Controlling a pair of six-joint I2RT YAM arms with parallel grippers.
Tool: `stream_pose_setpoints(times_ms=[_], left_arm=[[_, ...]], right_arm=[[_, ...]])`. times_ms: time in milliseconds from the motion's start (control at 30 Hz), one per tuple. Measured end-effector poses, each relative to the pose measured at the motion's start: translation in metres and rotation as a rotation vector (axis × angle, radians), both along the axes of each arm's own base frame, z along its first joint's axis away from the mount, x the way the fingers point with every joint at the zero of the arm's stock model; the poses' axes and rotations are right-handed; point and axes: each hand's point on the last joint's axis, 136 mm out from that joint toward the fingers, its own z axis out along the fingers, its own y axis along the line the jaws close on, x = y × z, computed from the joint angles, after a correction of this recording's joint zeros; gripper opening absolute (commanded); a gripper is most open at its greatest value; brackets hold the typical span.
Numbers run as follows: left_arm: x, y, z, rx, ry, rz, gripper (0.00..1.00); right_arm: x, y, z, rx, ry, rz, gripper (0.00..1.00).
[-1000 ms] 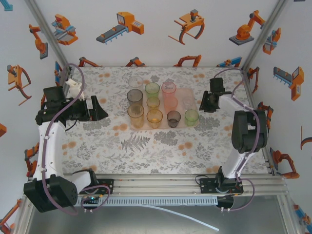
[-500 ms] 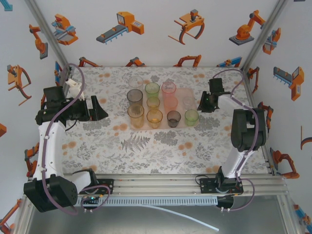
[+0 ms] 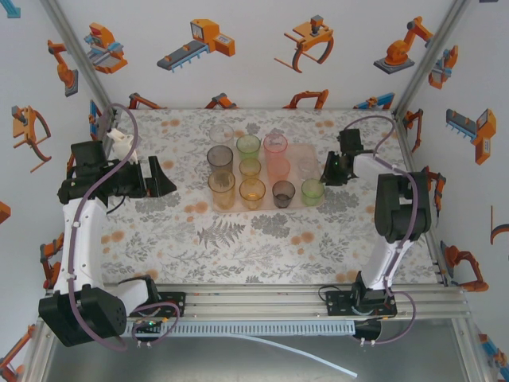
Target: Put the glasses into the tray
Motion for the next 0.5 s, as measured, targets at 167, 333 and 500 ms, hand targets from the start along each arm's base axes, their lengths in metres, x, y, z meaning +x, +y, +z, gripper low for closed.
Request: stream_pose_setpoints(times_ms=[167, 333, 500], left_arm=[[0.0, 0.0001, 0.0, 0.0, 0.0, 0.0, 0.97], [0.0001, 0.0001, 0.0, 0.0, 0.0, 0.0, 0.97], [0.0001, 0.0001, 0.0, 0.0, 0.0, 0.0, 0.97]], right_arm=[[0.0054, 0.0027, -0.0024, 0.009, 0.005, 0.01, 0.25], [0.0064, 0.0042, -0.0027, 0.014, 0.006, 0.016, 0.22], [0.0065, 0.0055, -0.0026, 0.018, 0.008, 0.023, 0.2]])
